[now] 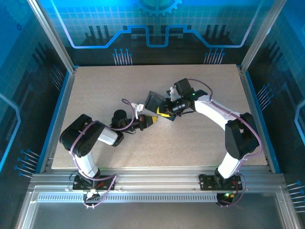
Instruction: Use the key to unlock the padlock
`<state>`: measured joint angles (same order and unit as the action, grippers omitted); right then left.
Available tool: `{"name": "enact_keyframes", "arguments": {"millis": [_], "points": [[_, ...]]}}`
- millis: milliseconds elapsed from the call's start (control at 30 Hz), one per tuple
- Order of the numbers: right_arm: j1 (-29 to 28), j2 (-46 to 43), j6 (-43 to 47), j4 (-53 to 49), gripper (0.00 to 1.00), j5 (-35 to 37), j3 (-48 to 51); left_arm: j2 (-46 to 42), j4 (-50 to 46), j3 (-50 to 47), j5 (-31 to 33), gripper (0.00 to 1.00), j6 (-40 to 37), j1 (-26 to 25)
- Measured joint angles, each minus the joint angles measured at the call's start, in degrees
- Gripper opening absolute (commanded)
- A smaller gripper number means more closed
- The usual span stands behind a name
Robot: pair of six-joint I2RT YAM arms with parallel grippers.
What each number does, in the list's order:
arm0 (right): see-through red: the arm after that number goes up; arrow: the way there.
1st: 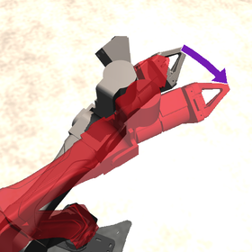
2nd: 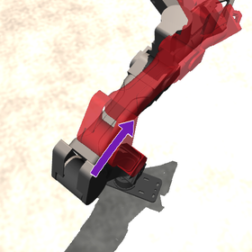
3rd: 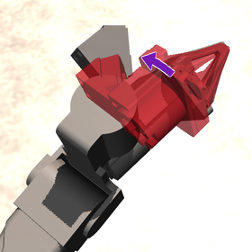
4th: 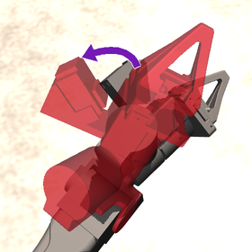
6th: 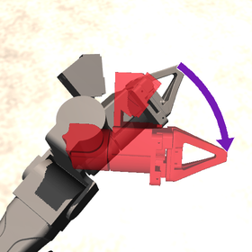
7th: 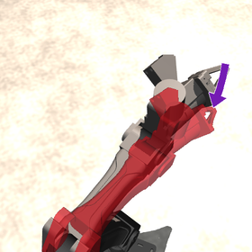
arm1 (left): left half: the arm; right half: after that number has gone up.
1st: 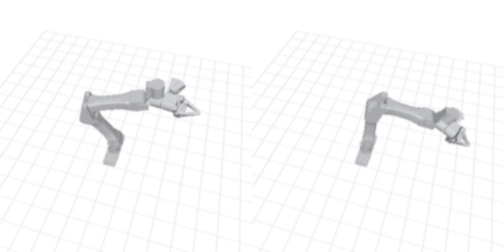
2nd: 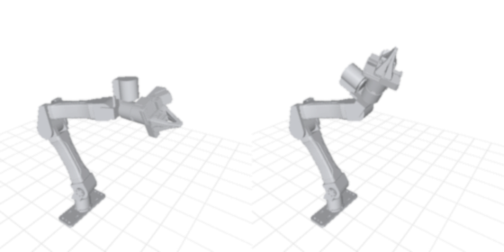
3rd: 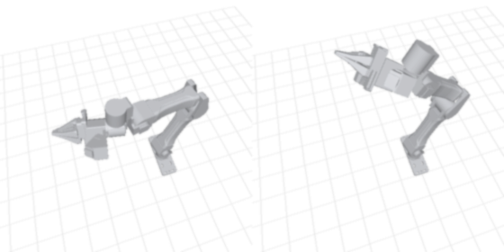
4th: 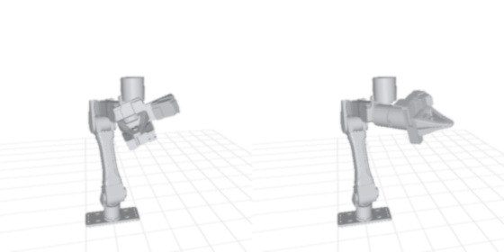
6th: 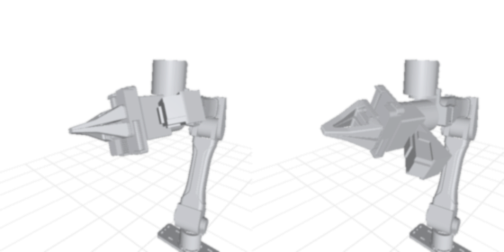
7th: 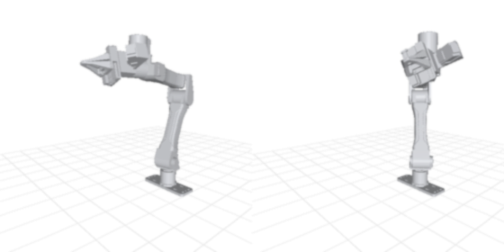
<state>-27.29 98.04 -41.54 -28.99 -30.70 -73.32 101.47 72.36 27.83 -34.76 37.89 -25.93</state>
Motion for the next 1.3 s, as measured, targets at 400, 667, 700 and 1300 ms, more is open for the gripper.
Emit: {"name": "enact_keyframes", "arguments": {"millis": [400,667,700,1300], "points": [[-0.09,0.00,1.09,-1.62,0.00,1.14,-0.70,-4.76,-6.62,-0.35,4.02,0.00,-5.55,-0.59],[-0.39,0.00,0.55,-0.87,0.00,-0.17,-1.14,-10.47,-13.42,-0.92,6.03,0.00,-9.40,-0.59],[-0.39,-0.07,0.24,-0.42,0.00,-0.26,-0.81,-10.47,-13.35,-1.07,6.10,0.00,-9.38,-0.59],[0.61,-3.69,-9.27,8.68,0.00,0.04,8.31,-1.75,1.57,-3.74,8.92,0.00,-4.37,-3.06]]}}
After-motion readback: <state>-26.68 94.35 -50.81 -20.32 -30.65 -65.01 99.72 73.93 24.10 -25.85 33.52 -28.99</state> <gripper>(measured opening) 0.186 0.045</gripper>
